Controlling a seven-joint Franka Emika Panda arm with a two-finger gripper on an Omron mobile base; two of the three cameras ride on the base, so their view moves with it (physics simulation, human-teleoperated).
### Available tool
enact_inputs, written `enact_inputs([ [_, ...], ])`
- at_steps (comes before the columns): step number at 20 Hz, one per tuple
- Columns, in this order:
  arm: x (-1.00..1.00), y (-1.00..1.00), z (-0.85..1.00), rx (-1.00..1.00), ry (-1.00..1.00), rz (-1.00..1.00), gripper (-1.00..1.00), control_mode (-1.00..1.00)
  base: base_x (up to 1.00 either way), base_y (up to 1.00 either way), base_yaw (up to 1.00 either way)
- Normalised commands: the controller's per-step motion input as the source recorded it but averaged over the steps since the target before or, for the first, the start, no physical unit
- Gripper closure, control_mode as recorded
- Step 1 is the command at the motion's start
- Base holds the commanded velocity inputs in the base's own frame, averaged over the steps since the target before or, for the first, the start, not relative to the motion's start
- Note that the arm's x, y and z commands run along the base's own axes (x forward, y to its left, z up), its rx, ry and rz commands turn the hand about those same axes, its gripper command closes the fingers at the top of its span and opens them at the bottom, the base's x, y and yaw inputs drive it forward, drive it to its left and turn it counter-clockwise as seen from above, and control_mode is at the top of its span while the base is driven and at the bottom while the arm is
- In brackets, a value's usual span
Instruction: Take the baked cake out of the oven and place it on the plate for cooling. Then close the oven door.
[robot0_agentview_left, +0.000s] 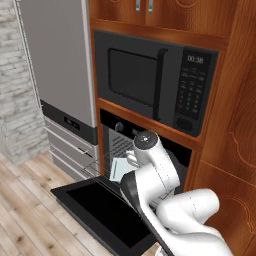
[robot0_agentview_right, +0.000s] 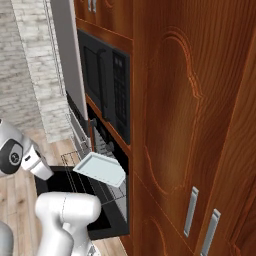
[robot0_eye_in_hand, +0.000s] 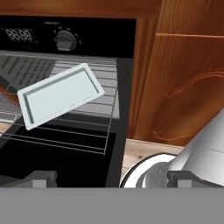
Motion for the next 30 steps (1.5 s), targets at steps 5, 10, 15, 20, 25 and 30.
enact_inputs([
  [5, 0.00, 0.01, -0.17, 0.00, -0.02, 0.00, -1.00, -1.00, 0.00, 0.00, 0.00],
  [10, 0.07, 0.08, -0.15, 0.00, 0.00, 0.00, -1.00, -1.00, 0.00, 0.00, 0.00],
  [15, 0.03, 0.03, -0.14, 0.00, -0.01, 0.00, -1.00, -1.00, 0.00, 0.00, 0.00],
  [20, 0.07, 0.09, -0.11, 0.00, -0.01, 0.00, -1.00, -1.00, 0.00, 0.00, 0.00],
  [25, 0.20, 0.31, -0.09, 0.00, 0.00, -0.03, -1.00, -1.00, 0.00, 0.00, 0.00],
  [30, 0.37, 0.19, -0.08, 0.00, -0.02, -0.03, -1.00, -1.00, 0.00, 0.00, 0.00],
])
